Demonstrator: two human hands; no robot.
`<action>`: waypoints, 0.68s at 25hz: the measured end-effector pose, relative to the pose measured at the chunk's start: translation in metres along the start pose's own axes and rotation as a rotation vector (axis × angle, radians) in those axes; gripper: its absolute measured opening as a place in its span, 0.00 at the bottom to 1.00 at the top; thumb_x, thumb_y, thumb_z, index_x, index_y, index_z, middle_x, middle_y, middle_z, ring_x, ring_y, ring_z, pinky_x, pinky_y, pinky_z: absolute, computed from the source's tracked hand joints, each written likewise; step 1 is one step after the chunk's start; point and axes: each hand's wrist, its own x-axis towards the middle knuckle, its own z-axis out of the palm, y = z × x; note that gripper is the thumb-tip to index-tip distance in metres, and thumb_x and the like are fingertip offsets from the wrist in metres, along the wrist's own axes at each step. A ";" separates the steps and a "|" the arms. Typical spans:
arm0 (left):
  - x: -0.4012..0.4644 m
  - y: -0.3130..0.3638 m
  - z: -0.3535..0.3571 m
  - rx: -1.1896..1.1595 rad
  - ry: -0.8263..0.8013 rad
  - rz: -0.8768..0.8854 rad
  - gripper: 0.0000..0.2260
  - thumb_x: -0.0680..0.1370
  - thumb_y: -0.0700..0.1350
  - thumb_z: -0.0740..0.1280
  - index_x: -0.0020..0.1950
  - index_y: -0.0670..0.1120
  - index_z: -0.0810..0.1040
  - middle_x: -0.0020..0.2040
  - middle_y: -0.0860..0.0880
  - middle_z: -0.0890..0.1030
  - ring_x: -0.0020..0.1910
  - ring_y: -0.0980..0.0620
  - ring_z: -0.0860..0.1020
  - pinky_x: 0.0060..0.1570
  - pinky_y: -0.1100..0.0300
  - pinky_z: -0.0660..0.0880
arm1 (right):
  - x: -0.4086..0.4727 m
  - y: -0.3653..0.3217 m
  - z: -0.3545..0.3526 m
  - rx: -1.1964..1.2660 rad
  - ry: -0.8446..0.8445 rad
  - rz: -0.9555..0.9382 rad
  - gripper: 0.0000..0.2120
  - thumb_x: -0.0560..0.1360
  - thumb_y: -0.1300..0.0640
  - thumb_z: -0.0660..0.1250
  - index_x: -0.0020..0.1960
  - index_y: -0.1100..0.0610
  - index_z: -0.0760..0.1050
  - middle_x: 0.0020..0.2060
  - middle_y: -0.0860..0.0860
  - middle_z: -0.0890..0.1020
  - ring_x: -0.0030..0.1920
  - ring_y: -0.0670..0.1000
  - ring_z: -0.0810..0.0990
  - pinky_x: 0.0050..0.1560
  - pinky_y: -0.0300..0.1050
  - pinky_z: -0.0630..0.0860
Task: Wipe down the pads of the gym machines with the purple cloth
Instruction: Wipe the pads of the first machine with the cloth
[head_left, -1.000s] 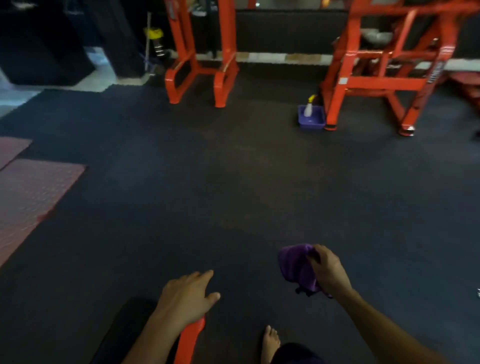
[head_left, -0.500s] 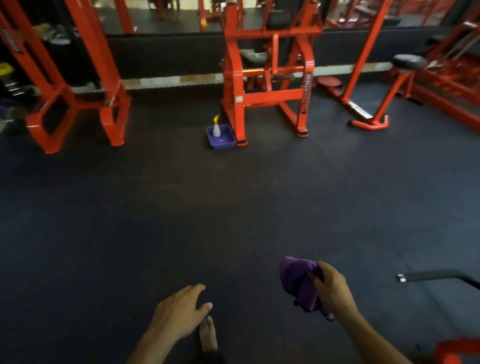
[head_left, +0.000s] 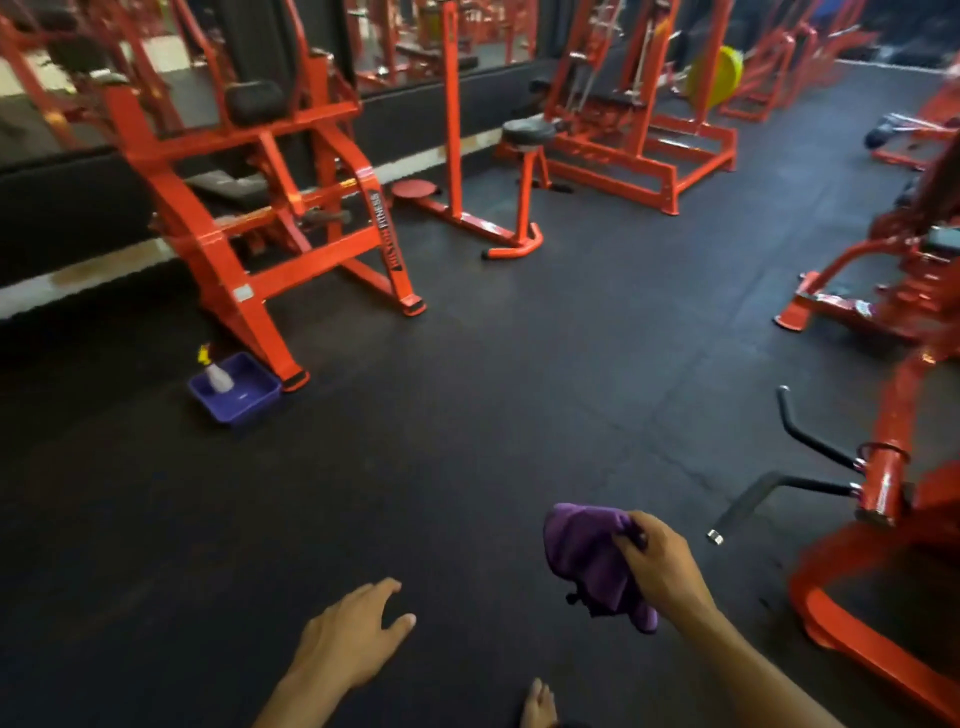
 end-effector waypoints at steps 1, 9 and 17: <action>0.025 0.009 -0.014 0.009 0.016 0.033 0.25 0.82 0.66 0.59 0.78 0.61 0.64 0.75 0.58 0.71 0.71 0.53 0.74 0.63 0.51 0.72 | 0.014 0.002 -0.001 0.007 0.012 0.009 0.07 0.79 0.59 0.67 0.50 0.48 0.78 0.43 0.43 0.82 0.45 0.43 0.81 0.44 0.44 0.74; 0.240 0.115 -0.121 0.079 0.009 0.147 0.25 0.81 0.67 0.60 0.77 0.62 0.64 0.75 0.60 0.71 0.70 0.53 0.74 0.64 0.48 0.74 | 0.205 -0.014 -0.025 0.250 0.158 0.099 0.08 0.82 0.59 0.63 0.48 0.49 0.78 0.42 0.48 0.82 0.43 0.48 0.79 0.40 0.44 0.72; 0.410 0.193 -0.232 0.053 0.117 0.184 0.25 0.82 0.65 0.61 0.78 0.61 0.65 0.73 0.58 0.72 0.69 0.53 0.75 0.61 0.49 0.75 | 0.419 -0.051 -0.048 0.307 0.162 0.094 0.09 0.83 0.61 0.61 0.48 0.50 0.76 0.42 0.49 0.81 0.40 0.46 0.77 0.39 0.41 0.71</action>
